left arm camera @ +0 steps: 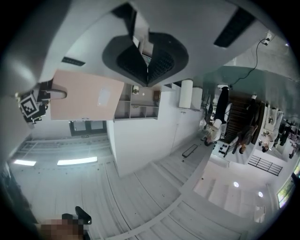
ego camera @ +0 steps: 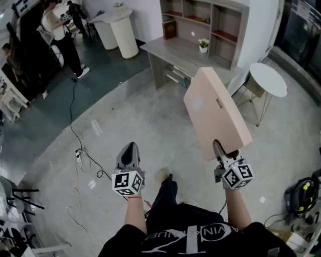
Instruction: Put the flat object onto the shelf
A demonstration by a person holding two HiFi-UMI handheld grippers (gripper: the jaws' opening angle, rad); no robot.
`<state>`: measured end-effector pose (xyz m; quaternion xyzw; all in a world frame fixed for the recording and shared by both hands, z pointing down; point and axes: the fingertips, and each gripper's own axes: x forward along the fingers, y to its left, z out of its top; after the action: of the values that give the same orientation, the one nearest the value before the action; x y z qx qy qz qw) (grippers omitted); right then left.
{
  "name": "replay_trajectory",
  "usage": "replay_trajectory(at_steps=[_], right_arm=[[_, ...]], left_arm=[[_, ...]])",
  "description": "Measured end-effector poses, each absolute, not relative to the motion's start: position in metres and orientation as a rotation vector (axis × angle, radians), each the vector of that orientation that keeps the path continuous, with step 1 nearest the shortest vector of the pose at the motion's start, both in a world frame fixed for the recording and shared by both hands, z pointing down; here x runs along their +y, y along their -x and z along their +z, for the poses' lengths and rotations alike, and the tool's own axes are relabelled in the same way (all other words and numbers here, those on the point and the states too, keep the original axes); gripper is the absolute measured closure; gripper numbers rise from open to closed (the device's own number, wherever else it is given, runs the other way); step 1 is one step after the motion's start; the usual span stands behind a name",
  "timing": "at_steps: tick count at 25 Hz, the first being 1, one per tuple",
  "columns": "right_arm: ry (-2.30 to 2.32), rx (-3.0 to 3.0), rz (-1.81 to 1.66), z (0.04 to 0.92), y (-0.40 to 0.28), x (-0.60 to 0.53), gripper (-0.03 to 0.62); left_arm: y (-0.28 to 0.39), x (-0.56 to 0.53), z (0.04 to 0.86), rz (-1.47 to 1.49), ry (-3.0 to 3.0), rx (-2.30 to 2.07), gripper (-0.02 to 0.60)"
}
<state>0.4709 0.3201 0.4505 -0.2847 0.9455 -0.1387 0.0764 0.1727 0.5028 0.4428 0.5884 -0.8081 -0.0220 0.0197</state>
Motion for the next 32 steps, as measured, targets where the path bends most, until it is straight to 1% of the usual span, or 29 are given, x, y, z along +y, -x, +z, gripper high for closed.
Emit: replay_trajectory(at_steps=[6,10,20,26,32], right_arm=[[0.901,2.813,-0.461,0.457,-0.436,0.268,0.299],[0.920,2.821,-0.471,0.456,-0.400,0.237,0.299],[0.968,2.814,-0.497,0.459,-0.325,0.159,0.299],[0.986,2.790,-0.501,0.460,-0.274,0.122,0.299],[0.980,2.748,-0.510,0.458,-0.236,0.095,0.299]], left_arm=[[-0.133,0.447,0.446,-0.071,-1.853,-2.483,0.577],[-0.088,0.412,0.446,-0.108,-1.826,-2.463,0.577],[-0.007,0.317,0.445,-0.097,-1.873,-2.409,0.577],[0.049,0.275,0.439,-0.101,-1.904,-2.409,0.577],[0.089,0.241,0.435,-0.103,-1.934,-2.403,0.577]])
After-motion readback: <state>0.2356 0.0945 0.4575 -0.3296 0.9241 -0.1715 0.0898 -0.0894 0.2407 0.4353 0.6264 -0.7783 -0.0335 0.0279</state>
